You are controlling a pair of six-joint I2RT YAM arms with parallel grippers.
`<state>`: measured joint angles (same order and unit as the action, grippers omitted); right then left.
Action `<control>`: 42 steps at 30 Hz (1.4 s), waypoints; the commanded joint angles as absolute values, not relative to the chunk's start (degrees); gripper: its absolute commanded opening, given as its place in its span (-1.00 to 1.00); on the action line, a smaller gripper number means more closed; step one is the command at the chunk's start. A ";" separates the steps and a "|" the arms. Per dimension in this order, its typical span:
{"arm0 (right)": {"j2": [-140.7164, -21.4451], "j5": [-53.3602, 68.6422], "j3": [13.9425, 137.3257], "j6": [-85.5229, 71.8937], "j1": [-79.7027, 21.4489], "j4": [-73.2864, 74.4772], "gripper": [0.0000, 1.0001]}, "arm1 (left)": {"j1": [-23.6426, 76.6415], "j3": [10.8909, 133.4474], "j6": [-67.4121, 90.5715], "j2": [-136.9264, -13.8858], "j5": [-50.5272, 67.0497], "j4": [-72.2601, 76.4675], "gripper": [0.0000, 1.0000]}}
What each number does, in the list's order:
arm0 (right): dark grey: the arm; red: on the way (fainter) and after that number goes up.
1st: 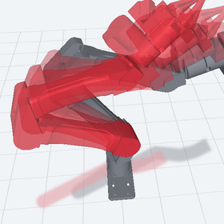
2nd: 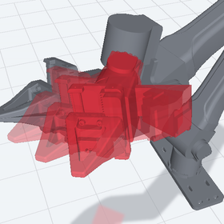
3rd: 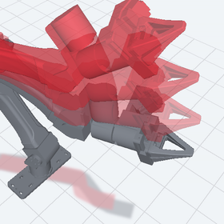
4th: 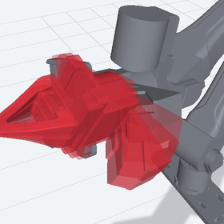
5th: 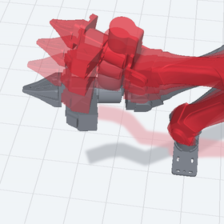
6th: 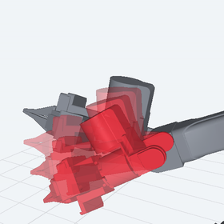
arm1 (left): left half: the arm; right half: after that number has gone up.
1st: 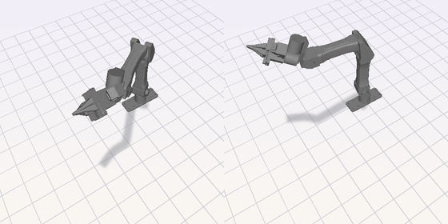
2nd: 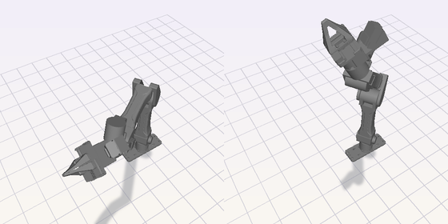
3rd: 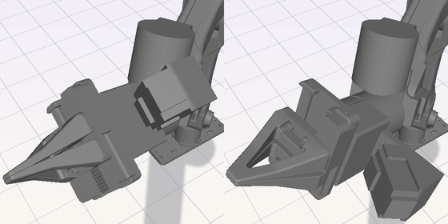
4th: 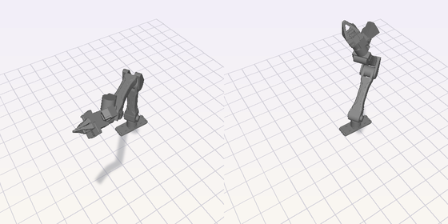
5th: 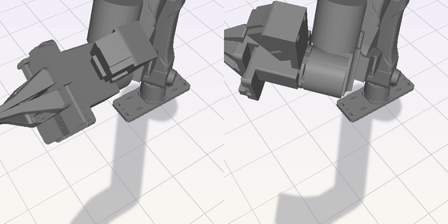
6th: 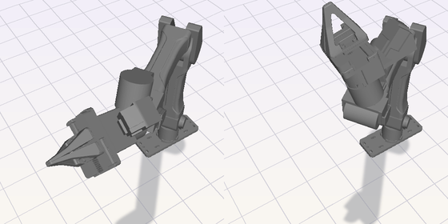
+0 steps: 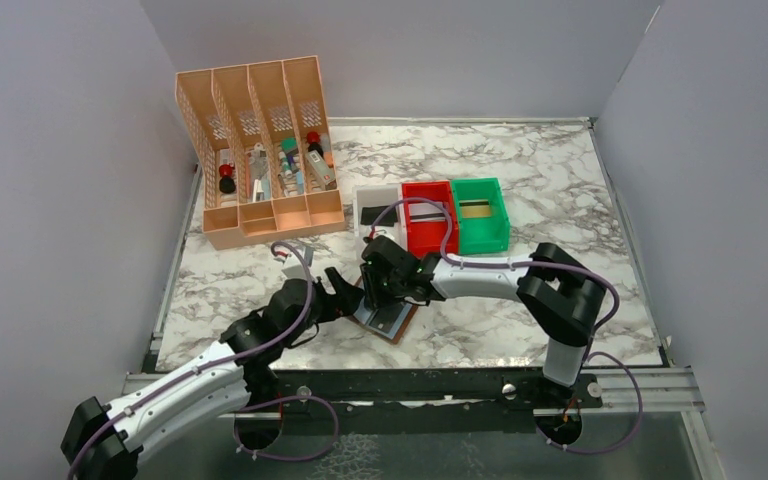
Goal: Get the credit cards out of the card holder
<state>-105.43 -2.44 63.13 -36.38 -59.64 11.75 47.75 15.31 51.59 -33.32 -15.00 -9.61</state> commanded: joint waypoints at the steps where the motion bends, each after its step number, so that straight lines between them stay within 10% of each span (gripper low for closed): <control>1: -105.44 -1.49 59.51 -37.50 -60.02 9.39 -0.24 | 47.85 17.13 46.27 -37.36 -15.19 -9.64 0.53; 13: -101.99 -0.86 50.96 -44.63 -60.03 0.69 -0.34 | 47.86 19.18 46.05 -43.45 -8.06 -3.54 -0.54; 42: -88.01 -3.49 46.71 -47.82 -60.01 8.21 -0.16 | 45.80 19.96 46.43 -68.82 -2.32 6.63 -0.99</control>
